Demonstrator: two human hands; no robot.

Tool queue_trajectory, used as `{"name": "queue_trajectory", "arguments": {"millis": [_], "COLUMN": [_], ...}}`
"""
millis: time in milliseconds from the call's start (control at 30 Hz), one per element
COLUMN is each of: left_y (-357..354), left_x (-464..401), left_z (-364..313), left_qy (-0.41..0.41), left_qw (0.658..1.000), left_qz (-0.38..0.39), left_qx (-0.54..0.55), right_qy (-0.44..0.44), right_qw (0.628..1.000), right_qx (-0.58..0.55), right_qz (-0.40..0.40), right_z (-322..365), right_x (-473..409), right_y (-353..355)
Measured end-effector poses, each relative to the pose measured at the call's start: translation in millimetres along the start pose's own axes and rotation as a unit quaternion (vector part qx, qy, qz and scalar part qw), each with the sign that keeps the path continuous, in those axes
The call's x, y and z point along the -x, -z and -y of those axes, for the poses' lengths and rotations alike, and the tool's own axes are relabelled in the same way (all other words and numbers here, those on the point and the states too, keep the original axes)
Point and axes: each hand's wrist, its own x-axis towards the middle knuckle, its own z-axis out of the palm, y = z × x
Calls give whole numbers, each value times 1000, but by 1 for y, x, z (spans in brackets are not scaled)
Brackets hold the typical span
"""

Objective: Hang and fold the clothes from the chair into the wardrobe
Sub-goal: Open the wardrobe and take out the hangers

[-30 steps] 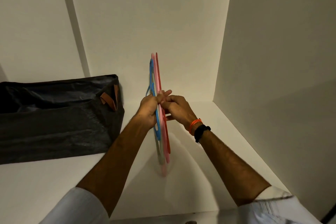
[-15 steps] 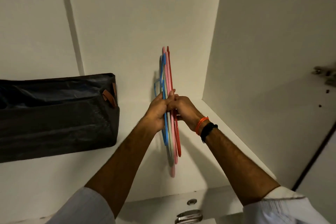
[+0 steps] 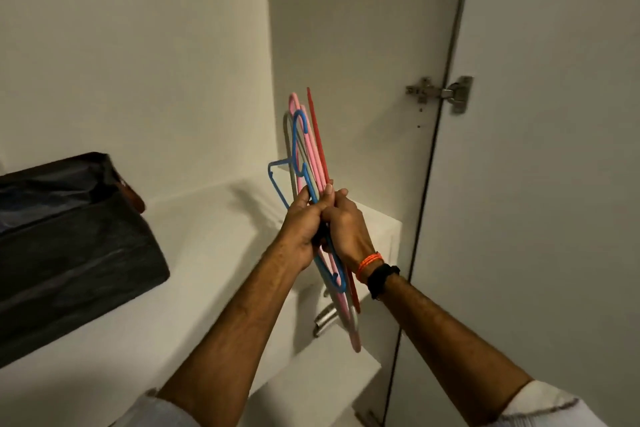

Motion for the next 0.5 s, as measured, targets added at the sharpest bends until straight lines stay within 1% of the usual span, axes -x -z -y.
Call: {"name": "queue_trajectory", "arguments": {"millis": [100,233,367,500], "left_y": [-37,-94,-160,-228], "left_x": [26,66,117,179], "left_z": [14,42,80,125], "left_qy": [23,58,100,146], "left_qw": [998,990,977,963], "left_qz": [51,121,186,225], "left_qx": [29,41,17,30], "right_qy": [4,19,-1,-24], "right_qw": [999,994,990,979], "right_qx": [-5,13,28,74], "right_qz": [-47,-102,-142,-186], "right_z": [0,-9,-26,-41], "right_x": [35,94,161,239], "right_y": [39,99,172,246]}}
